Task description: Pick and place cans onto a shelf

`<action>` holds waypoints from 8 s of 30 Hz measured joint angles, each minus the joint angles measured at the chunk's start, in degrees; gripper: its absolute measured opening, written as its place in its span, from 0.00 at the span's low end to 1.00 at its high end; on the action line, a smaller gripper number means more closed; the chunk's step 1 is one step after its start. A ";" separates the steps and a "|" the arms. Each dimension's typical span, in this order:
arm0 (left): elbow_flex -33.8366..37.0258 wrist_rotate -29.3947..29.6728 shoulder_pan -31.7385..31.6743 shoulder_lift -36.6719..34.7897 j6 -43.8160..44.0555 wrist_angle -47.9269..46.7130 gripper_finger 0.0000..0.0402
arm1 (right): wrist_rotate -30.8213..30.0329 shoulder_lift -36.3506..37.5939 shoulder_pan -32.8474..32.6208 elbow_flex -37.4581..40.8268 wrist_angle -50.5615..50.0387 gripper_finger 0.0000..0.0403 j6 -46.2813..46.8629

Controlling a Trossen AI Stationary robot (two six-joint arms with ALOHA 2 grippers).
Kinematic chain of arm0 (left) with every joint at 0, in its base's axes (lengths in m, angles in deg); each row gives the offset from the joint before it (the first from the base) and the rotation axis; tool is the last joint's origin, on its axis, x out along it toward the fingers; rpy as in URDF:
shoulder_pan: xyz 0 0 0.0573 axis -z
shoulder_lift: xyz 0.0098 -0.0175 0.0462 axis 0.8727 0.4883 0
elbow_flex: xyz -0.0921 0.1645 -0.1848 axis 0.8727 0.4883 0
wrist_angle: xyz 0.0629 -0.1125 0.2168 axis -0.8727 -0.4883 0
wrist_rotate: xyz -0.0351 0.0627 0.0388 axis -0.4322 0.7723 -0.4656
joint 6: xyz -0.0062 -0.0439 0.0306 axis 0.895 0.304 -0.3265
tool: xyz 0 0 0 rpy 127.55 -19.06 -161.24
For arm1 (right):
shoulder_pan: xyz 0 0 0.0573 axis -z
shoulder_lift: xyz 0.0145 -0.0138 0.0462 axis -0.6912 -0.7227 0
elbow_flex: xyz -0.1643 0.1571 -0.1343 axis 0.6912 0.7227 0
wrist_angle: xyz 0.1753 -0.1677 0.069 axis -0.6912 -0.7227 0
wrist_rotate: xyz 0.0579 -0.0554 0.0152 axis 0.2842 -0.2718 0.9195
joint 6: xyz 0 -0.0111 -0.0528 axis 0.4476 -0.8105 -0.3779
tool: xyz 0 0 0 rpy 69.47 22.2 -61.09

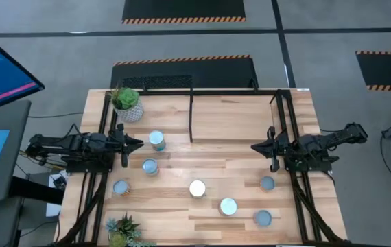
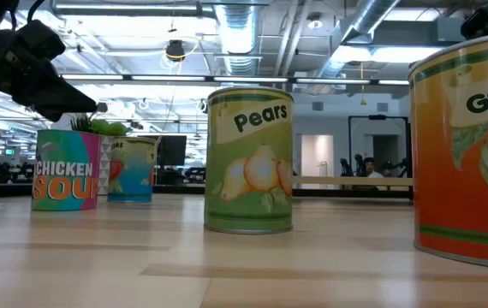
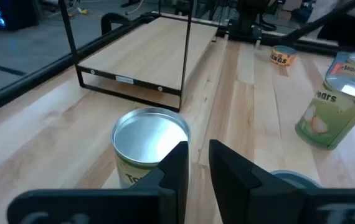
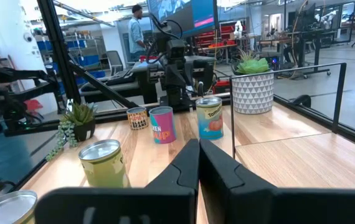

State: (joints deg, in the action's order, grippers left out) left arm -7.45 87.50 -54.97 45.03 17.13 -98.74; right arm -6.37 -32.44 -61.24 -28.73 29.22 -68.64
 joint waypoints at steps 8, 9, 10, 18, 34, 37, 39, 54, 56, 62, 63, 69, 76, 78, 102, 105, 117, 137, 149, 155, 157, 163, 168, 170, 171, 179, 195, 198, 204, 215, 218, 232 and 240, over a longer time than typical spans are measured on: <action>0.14 6.52 0.00 0.00 -15.89 1.36 0.13 | 0.01 0.00 0.01 0.00 0.00 0.08 -0.02; 0.14 6.55 0.00 0.00 -15.96 1.36 0.13 | 0.00 0.00 0.02 0.00 0.00 0.08 0.00; 0.14 6.68 -0.02 0.00 -16.39 1.38 0.13 | 0.00 0.00 0.00 0.00 0.00 0.08 0.00; 0.09 9.25 -0.02 0.09 -18.53 1.38 0.13 | 0.00 0.00 0.00 0.00 0.00 0.08 0.00; 0.53 -1.07 -0.01 0.13 12.36 4.38 0.13 | -0.28 0.00 0.11 0.00 1.30 0.08 3.67; 0.53 -0.39 0.00 0.13 24.40 4.39 0.13 | -0.28 0.00 0.11 0.00 1.46 0.08 4.02; 0.53 0.91 0.00 0.13 33.43 4.42 0.13 | -0.28 0.00 0.11 0.00 1.42 0.08 4.03; 0.46 21.24 -0.02 0.13 44.98 4.72 0.13 | -0.26 0.00 0.13 0.00 1.14 0.08 12.21; 0.42 21.64 -0.02 0.13 45.04 4.85 0.13 | -0.29 0.00 0.13 0.00 1.14 0.08 15.97; 0.40 18.63 -0.04 0.15 44.67 3.25 0.13 | -6.48 0.00 0.13 0.00 1.42 0.08 32.10; 0.37 17.77 -0.06 0.15 43.59 3.11 0.13 | -8.03 0.00 0.13 0.02 1.46 0.08 35.36; 0.35 18.54 -0.04 0.15 38.92 4.28 0.13 | -12.32 0.00 0.24 0.02 1.57 0.08 39.33; 0.35 18.04 -0.07 0.15 22.62 23.66 0.13 | -9.20 -0.09 2.33 0.02 20.64 0.08 33.10; 0.35 16.90 -0.07 0.15 15.89 31.43 0.13 | -4.99 -0.79 2.67 -0.01 28.40 0.08 28.58; -3.84 13.07 -0.07 6.20 23.50 17.52 0.13 | -1.74 -51.41 7.24 -62.67 -26.82 0.08 -0.17; -3.85 13.09 -0.07 7.80 23.72 16.49 0.13 | -1.73 -55.05 9.89 -67.73 -35.60 0.08 3.55; -3.91 13.64 -0.04 11.54 22.17 16.39 0.13 | -0.28 -62.16 12.79 -69.20 -49.48 0.08 15.16; -3.91 18.20 -0.04 11.52 21.99 11.82 0.13 | 19.43 -92.69 8.07 -82.13 -44.98 0.05 7.21; -3.91 18.17 -0.04 11.52 21.99 6.25 0.13 | 20.75 -107.40 4.04 -102.79 -58.24 0.09 15.03; -3.91 18.16 -0.04 11.52 21.99 5.98 0.13 | 26.12 -109.20 4.77 -103.72 -56.68 0.13 17.91; -3.91 18.17 -0.04 11.50 21.99 5.87 0.13 | 29.14 -109.20 5.41 -103.73 -55.95 0.15 18.04; -3.91 18.12 -0.04 11.52 21.99 4.72 0.13 | 30.91 -109.20 5.77 -103.68 -54.25 0.29 17.48; -3.91 18.12 -0.04 11.52 21.99 4.28 0.13 | 30.64 -111.16 5.76 -102.96 -54.91 0.44 13.28; -3.91 18.12 -0.04 11.50 21.99 4.28 0.13 | 30.33 -111.75 5.74 -102.87 -55.10 0.49 11.75; -3.91 18.12 -0.04 11.50 21.99 4.26 0.13 | 30.25 -112.45 5.83 -103.25 -53.47 0.51 11.45; -3.91 17.93 -0.04 11.53 21.97 3.93 0.13 | 30.23 -116.54 6.16 -102.98 -55.52 0.57 11.58; -3.95 17.03 -0.04 11.76 21.97 2.99 0.13 | 31.30 -118.89 6.10 -103.14 -56.20 0.55 9.01; -3.95 17.06 -0.04 11.78 21.97 3.08 0.13 | 31.90 -119.08 6.50 -103.10 -56.18 0.55 9.02; -3.95 17.18 -0.06 11.76 21.97 3.13 0.13 | 32.21 -119.08 7.43 -103.10 -57.79 0.38 9.02; -3.95 17.28 -0.05 11.77 21.97 3.04 0.13 | 32.39 -118.85 10.65 -106.02 -64.20 0.02 8.39; -3.93 17.66 -0.07 11.78 21.97 2.91 0.13 | 31.52 -118.71 11.95 -110.98 -69.38 0.01 7.58; -3.91 19.24 -0.06 11.76 20.66 2.91 0.13 | 8.92 -116.46 18.45 -133.93 -93.29 0.01 3.94; -3.89 19.26 -0.04 11.76 20.68 3.10 0.13 | -1.47 -116.17 27.15 -133.87 -94.04 0.00 6.33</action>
State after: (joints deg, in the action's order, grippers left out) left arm -11.34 106.76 -55.01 56.79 37.81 -95.63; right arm -7.84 -148.61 -34.09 -162.60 -64.82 -62.31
